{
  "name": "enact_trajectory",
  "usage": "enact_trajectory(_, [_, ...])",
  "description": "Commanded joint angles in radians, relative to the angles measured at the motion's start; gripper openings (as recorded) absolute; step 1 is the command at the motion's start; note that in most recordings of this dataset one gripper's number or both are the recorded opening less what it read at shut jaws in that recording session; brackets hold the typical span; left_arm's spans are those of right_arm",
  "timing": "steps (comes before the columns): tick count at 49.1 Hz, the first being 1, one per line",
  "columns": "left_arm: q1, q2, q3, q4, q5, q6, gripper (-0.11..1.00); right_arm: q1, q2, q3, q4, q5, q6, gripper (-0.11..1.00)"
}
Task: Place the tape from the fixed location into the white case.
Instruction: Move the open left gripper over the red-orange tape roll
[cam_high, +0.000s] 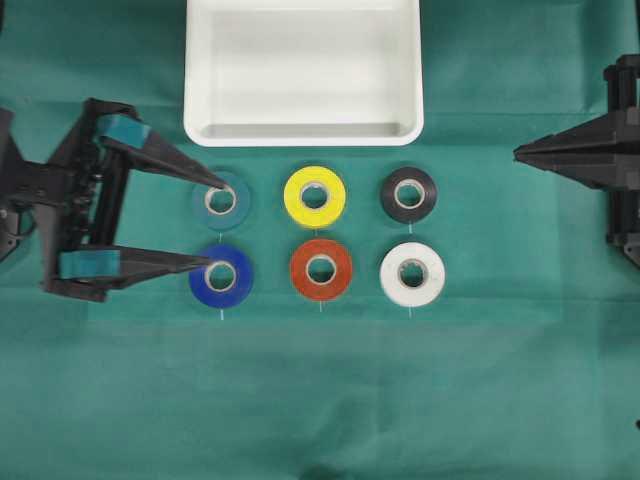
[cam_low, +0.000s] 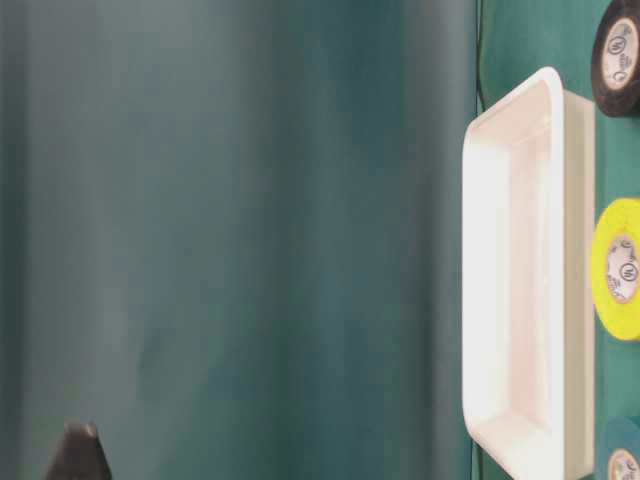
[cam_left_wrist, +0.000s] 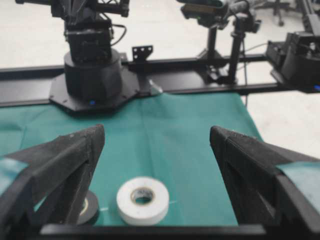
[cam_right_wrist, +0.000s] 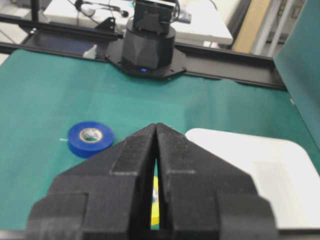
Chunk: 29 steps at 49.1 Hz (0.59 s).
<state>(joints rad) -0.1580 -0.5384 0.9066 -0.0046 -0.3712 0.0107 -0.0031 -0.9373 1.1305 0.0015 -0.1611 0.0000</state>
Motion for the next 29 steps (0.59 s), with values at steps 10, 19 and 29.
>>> enact_trajectory(10, [0.003, 0.149, -0.166, 0.000, -0.011, 0.003, 0.98, -0.002, 0.008, -0.025, 0.000, -0.002, 0.002, 0.00])
enact_trajectory(19, [0.003, 0.236, -0.264, 0.000, -0.005, 0.003, 0.98, -0.002, 0.008, -0.025, 0.000, -0.002, 0.002, 0.00])
enact_trajectory(29, [0.003, 0.299, -0.341, 0.000, 0.058, 0.003, 0.98, -0.002, 0.009, -0.025, 0.000, -0.002, 0.002, 0.00])
